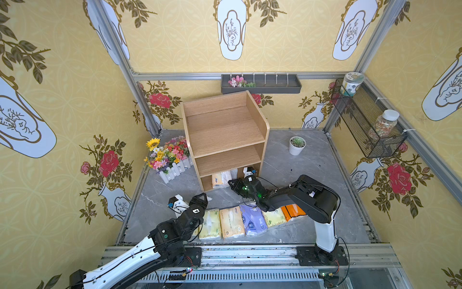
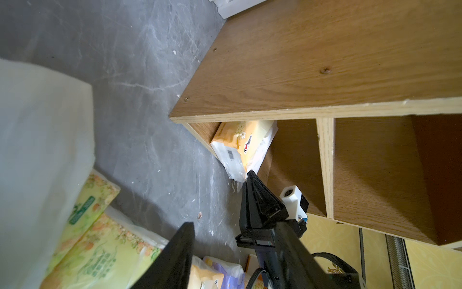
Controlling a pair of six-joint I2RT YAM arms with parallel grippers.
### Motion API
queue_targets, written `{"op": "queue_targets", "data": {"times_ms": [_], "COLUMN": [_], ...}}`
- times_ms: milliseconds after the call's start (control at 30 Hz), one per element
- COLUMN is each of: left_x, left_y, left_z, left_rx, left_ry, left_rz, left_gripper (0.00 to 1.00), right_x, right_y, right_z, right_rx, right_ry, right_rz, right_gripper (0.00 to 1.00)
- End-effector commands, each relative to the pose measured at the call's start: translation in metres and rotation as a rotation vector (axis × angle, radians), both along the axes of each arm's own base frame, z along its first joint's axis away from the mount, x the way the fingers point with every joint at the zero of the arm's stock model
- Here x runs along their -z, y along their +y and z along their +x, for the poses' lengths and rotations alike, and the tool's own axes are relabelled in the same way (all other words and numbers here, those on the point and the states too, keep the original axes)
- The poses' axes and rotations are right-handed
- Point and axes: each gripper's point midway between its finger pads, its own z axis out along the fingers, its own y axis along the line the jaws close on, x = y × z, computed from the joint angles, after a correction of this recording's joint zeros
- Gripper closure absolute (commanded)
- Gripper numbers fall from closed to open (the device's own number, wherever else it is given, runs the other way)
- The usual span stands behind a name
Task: Remove the tissue boxes from the shelf
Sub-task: Pick up a box of tissues from the shelf.
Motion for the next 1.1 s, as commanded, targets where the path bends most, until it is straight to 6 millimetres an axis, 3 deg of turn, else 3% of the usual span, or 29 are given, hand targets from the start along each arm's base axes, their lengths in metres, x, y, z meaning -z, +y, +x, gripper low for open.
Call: {"op": "queue_targets", "data": {"times_ms": [0,200,267,333,467,967,1067], "left_x": [-0.003,-0.004,-0.003,-0.003,-0.002,0.022,0.017], "left_y": [0.002,0.0,-0.001,-0.004,-0.011,-0.057,-0.062], "left_z": [0.0,0.0,0.0,0.0,0.001,0.016,0.021], "left_rx": [-0.005,-0.001,-0.003,0.006,0.016,0.027,0.019], "left_ry": [-0.005,-0.009,-0.002,-0.007,-0.016,-0.031,-0.064], "left_rz": [0.005,-0.008,-0.022,-0.04,-0.104,-0.459,-0.517], "left_gripper": [0.43,0.41,0.34,0.2,0.09,0.0,0.0], "right_x": [-0.017,-0.037,-0.039,-0.038,-0.041,-0.08,-0.087], "right_y": [0.004,0.0,-0.003,-0.008,-0.016,-0.033,-0.035], "right_z": [0.0,-0.007,-0.011,-0.017,-0.029,-0.059,-0.062], "right_rx": [-0.012,-0.031,-0.035,-0.038,-0.048,-0.106,-0.114], "right_ry": [-0.024,-0.033,-0.031,-0.016,0.002,0.043,0.049], "right_rz": [0.047,0.069,0.066,0.076,0.112,0.212,0.227], "right_gripper": [0.98,1.0,1.0,1.0,1.0,1.0,1.0]}}
